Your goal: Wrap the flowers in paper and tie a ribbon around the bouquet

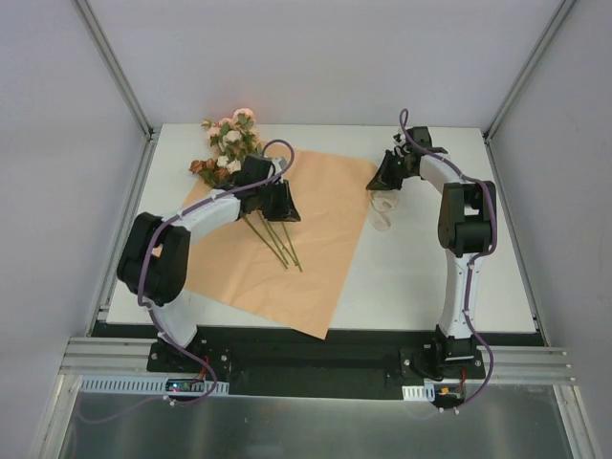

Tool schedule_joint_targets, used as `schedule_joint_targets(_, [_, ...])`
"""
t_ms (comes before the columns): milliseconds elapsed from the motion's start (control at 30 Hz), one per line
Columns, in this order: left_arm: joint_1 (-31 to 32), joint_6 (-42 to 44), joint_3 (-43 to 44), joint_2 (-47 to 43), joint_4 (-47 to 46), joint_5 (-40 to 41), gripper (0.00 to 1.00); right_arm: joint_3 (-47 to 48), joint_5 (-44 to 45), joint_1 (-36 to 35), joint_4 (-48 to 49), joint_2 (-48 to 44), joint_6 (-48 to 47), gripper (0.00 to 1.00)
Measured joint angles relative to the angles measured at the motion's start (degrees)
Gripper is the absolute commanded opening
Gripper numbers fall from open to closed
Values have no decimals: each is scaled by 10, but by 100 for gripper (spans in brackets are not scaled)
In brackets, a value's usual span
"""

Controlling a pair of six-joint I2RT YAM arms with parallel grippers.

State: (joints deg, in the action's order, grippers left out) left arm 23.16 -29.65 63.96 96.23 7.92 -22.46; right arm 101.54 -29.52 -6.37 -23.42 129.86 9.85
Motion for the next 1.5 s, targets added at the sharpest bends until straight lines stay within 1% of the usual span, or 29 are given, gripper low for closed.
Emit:
schedule_joint_targets(67, [18,-2,33,39,-6,-12,5,-1,0,0,-6,0,0,0])
schedule_joint_targets(133, [36,-6,54,76,-13,-16,3,-1,0,-2,-7,0,0,1])
schedule_joint_targets(233, [49,-8,56,105,-11,-13,1,-2,0,-2,-9,0,0,0])
schedule_joint_targets(400, [45,-7,51,121,11,5,0,-2,0,-1,-9,0,0,0])
schedule_joint_targets(533, [44,-2,40,122,21,16,0,-3,-1,0,-7,0,2,0])
schedule_joint_targets(667, [42,3,7,120,23,19,0,-11,-1,2,0,0,4,0])
schedule_joint_targets(833, [41,6,-20,95,20,26,0,-19,-2,3,2,0,5,1])
schedule_joint_targets(1067, [22,15,-77,40,32,51,0,-20,-4,6,2,0,6,0])
schedule_joint_targets(1267, [7,25,-93,21,49,66,0,-20,-5,8,2,0,5,1])
schedule_joint_targets(1300, [4,27,-93,20,51,66,0,-18,-5,8,-2,0,3,7])
schedule_joint_targets(1333, [3,28,-93,19,52,67,1,-15,-4,8,-5,0,2,18])
schedule_joint_targets(1367, [3,29,-93,18,53,67,3,-11,-3,8,-13,0,-1,40])
schedule_joint_targets(1400, [0,29,-93,16,55,66,6,-7,0,8,-17,-1,-1,49])
schedule_joint_targets(1433, [0,29,-93,13,58,64,12,-7,6,8,-23,-5,-4,57])
schedule_joint_targets(1467, [0,30,-93,7,60,61,16,-13,18,8,-29,-14,-10,67])
schedule_joint_targets(1500, [0,30,-93,-2,63,56,19,-27,34,6,-36,-30,-14,70])
